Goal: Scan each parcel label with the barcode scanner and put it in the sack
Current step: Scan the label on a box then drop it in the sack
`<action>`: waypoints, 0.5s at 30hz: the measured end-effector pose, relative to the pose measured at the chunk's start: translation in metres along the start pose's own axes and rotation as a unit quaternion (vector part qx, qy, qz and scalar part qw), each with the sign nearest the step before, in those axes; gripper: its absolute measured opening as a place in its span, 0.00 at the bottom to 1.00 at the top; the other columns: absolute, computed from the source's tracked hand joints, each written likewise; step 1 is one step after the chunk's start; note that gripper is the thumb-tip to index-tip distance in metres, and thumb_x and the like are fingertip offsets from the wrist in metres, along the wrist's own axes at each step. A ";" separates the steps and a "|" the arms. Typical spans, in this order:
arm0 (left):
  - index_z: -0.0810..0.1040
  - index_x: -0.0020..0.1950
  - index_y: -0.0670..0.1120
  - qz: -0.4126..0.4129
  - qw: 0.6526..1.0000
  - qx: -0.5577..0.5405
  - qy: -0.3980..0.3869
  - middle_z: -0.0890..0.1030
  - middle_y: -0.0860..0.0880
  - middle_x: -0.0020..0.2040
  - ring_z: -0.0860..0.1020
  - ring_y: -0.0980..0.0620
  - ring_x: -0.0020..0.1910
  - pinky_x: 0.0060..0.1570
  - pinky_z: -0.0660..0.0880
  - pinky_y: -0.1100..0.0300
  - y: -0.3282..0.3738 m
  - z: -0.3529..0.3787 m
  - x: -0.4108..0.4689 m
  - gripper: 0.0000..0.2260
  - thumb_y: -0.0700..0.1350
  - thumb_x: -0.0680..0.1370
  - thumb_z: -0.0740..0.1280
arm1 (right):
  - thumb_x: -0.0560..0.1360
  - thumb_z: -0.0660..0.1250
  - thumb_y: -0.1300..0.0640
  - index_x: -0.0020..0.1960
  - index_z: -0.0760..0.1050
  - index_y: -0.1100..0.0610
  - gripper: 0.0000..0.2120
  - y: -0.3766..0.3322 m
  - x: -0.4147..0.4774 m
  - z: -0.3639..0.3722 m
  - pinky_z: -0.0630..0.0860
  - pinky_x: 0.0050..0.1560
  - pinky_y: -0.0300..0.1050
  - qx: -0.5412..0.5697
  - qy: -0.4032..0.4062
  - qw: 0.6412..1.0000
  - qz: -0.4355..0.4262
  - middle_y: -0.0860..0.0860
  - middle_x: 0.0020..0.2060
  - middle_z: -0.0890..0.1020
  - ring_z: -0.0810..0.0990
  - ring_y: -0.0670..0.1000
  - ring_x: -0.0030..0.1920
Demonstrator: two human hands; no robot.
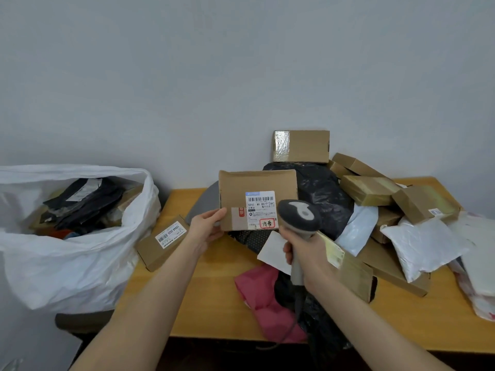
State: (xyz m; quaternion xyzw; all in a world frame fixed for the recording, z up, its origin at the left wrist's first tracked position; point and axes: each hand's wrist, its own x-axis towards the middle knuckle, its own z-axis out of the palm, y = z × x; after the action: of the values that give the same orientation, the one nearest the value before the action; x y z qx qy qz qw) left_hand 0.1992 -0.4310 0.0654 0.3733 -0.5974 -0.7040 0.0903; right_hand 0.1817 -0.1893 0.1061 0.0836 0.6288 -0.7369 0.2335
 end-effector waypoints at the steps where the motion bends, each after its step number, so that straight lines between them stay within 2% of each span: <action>1: 0.75 0.64 0.41 -0.001 1.000 -0.011 0.000 0.81 0.42 0.55 0.81 0.43 0.54 0.48 0.79 0.55 -0.004 0.002 0.000 0.20 0.46 0.74 0.72 | 0.73 0.72 0.60 0.40 0.77 0.62 0.07 0.003 -0.006 0.004 0.67 0.22 0.37 -0.010 -0.006 1.000 -0.004 0.53 0.23 0.76 0.70 0.46 0.20; 6: 0.75 0.66 0.41 0.004 1.000 -0.009 0.012 0.81 0.43 0.57 0.80 0.47 0.56 0.51 0.78 0.56 -0.017 0.004 0.004 0.22 0.46 0.74 0.72 | 0.73 0.72 0.60 0.35 0.77 0.61 0.10 0.008 -0.019 0.009 0.68 0.23 0.38 -0.060 -0.013 0.998 -0.028 0.53 0.22 0.77 0.71 0.46 0.19; 9: 0.75 0.66 0.43 0.006 1.000 0.013 0.011 0.81 0.45 0.57 0.79 0.47 0.56 0.58 0.76 0.52 -0.021 0.004 0.006 0.22 0.48 0.74 0.72 | 0.73 0.72 0.59 0.33 0.76 0.60 0.11 0.009 -0.022 0.007 0.69 0.25 0.40 -0.080 -0.011 0.996 -0.024 0.53 0.23 0.77 0.71 0.46 0.20; 15: 0.77 0.65 0.46 0.008 0.999 0.038 0.028 0.81 0.46 0.58 0.77 0.46 0.60 0.62 0.74 0.48 -0.026 0.002 0.010 0.21 0.50 0.73 0.73 | 0.73 0.71 0.59 0.32 0.76 0.60 0.12 0.009 -0.024 0.003 0.68 0.27 0.42 -0.088 -0.015 0.996 -0.018 0.54 0.23 0.76 0.70 0.47 0.20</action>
State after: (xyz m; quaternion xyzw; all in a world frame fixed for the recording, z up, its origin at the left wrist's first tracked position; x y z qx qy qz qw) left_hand 0.1996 -0.4277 0.0375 0.3914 -0.6241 -0.6690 0.0984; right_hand 0.2070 -0.1873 0.1085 0.0406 0.6890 -0.6840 0.2361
